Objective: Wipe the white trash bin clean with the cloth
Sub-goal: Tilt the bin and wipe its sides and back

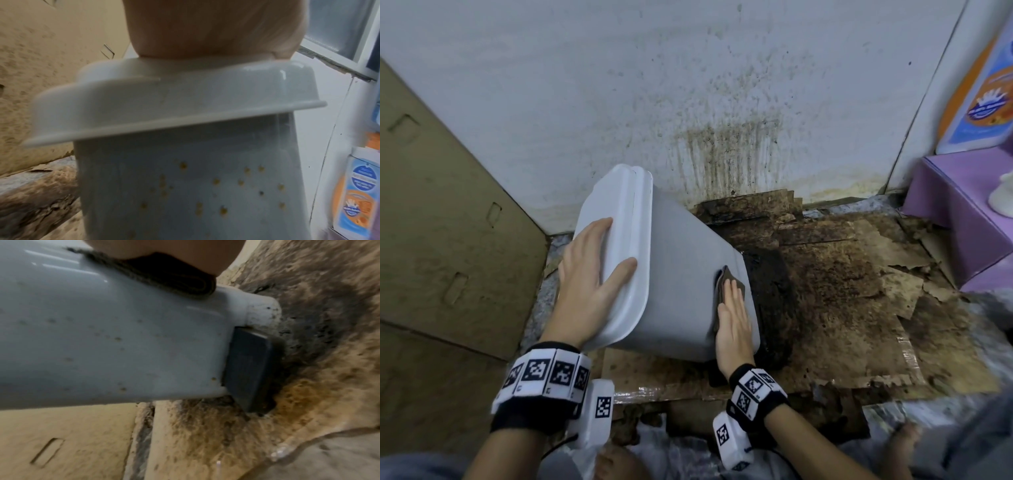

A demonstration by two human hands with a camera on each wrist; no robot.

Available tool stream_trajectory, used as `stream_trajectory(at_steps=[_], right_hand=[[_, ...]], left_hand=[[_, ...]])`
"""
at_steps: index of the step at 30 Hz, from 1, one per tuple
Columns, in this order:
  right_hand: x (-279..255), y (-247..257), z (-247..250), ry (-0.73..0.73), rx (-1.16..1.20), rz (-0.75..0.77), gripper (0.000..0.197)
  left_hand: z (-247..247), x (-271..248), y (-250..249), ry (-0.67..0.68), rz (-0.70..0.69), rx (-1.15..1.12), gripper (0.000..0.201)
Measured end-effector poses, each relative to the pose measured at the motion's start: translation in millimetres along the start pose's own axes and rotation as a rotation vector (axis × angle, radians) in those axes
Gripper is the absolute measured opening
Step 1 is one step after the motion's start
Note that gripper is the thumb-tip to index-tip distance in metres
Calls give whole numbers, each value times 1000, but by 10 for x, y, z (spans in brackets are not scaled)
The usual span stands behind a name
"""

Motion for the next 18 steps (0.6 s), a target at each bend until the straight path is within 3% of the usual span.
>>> stream_trajectory(at_steps=[10, 18], right_hand=[[-410, 1291, -225, 124, 102, 282, 61], [-399, 1171, -116, 9, 42, 470, 59]], left_hand=[[-22, -5, 7, 1, -19, 18, 73], [-32, -8, -26, -9, -34, 16, 74]])
Point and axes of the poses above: each hand's wrist, its own x-axis towards the middle knuckle, its own z-axis out of the back of the hand, y = z × x, the point moved 8 cm from there along x, towards the middle knuckle, and after that the axes turned 13 degrees about -y, right-handed, at the moved point
